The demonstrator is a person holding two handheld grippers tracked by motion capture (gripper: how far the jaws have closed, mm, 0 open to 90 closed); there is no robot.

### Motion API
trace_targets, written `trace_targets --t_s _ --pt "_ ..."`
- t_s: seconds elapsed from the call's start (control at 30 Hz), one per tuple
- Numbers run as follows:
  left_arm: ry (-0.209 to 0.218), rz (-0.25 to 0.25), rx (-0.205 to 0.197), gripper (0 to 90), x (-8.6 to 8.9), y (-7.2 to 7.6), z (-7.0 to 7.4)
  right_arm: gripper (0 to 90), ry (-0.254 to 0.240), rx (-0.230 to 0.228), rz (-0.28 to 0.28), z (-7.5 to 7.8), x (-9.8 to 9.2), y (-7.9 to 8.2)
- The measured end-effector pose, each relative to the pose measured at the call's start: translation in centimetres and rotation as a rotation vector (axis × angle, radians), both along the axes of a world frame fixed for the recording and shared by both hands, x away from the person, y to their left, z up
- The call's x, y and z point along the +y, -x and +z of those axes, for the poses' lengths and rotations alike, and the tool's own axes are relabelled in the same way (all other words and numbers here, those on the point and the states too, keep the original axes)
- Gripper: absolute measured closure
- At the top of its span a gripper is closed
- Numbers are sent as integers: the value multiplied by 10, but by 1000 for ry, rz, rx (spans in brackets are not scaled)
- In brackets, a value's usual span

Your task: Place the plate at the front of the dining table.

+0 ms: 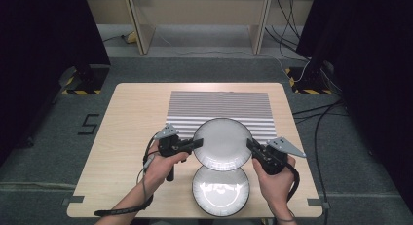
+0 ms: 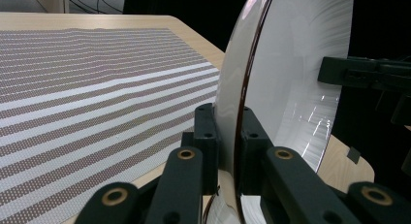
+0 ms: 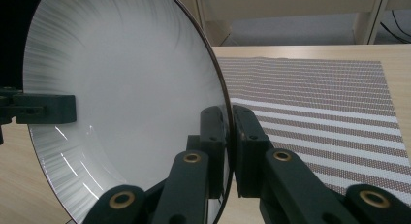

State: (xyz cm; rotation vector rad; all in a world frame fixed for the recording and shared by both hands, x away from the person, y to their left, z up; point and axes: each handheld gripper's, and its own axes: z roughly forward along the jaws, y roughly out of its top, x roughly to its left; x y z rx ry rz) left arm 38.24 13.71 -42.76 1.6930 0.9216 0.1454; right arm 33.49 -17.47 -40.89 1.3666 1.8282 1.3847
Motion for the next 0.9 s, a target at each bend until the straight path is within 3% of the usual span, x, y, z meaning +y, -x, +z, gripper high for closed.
trace_targets --t_s 0.9 --pt "-9 9 -24 816 -5 -32 6 838 -6 -15 -34 1 -2 -31"
